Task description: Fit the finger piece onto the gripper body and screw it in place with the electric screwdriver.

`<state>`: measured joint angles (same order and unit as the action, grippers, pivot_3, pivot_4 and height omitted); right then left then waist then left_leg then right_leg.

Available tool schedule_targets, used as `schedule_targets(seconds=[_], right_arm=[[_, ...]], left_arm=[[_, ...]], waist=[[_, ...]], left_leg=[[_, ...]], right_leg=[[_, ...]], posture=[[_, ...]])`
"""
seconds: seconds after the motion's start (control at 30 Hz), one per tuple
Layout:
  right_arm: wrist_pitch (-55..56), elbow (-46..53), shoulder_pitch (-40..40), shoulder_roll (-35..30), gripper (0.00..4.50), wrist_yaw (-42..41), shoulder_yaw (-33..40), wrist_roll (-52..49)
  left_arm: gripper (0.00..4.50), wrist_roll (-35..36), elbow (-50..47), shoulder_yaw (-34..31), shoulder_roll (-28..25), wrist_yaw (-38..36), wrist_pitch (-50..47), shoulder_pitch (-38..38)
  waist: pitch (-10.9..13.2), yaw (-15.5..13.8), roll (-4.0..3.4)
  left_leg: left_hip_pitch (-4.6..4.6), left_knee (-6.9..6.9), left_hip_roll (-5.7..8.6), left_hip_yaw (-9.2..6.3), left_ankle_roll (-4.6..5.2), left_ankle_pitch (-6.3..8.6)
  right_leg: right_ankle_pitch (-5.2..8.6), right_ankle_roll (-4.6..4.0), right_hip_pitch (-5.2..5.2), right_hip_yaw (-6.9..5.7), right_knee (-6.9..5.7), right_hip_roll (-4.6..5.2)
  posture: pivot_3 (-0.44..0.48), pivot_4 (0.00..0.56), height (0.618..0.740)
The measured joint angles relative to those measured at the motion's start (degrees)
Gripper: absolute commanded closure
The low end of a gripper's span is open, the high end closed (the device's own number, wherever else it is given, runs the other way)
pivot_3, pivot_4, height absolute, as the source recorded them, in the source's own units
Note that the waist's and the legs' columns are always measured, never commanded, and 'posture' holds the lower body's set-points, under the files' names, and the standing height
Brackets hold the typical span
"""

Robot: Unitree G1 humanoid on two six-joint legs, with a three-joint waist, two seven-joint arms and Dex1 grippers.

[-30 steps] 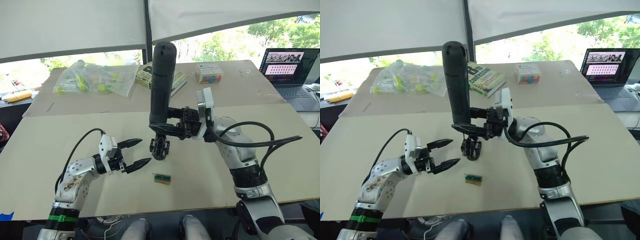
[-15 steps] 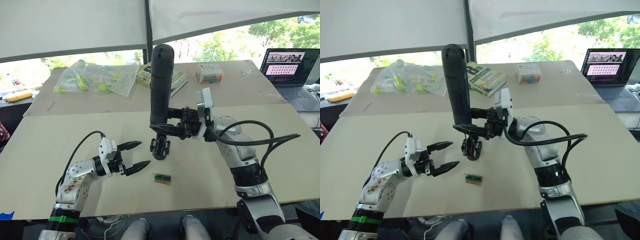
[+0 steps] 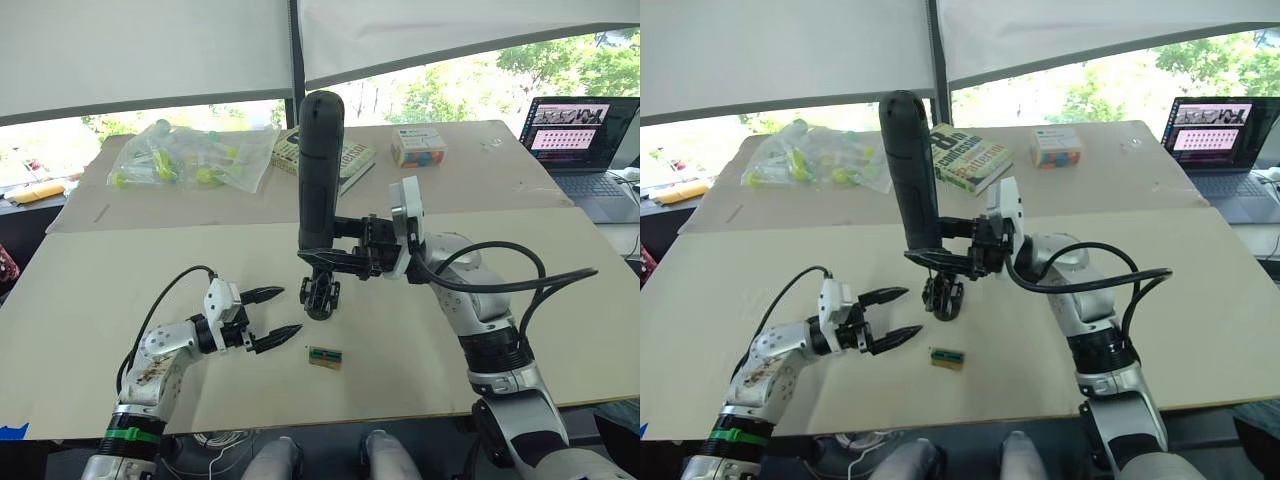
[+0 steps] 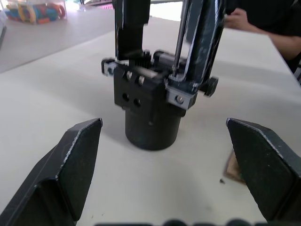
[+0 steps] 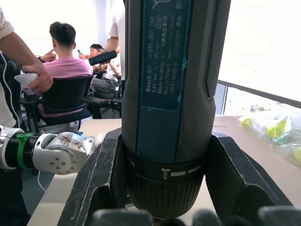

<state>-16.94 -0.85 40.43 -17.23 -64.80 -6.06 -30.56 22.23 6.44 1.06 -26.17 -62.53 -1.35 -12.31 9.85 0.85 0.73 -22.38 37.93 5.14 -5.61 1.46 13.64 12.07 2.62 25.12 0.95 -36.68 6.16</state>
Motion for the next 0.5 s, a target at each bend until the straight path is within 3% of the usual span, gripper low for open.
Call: schedule_targets(seconds=[0.5], right_arm=[[0.0,0.1,-0.1,0.2,2.58,0.1,-0.1,0.0]], left_arm=[[0.00,-4.4,5.1,5.5,3.4,2.9,-5.3,-9.8]], waist=[[0.0,0.1,0.02]], left_leg=[[0.00,0.01,0.01,0.00,-0.03,-0.02]], right_leg=[[0.00,0.00,0.01,-0.01,-0.05,-0.01]], posture=[[0.000,0.150,0.740]])
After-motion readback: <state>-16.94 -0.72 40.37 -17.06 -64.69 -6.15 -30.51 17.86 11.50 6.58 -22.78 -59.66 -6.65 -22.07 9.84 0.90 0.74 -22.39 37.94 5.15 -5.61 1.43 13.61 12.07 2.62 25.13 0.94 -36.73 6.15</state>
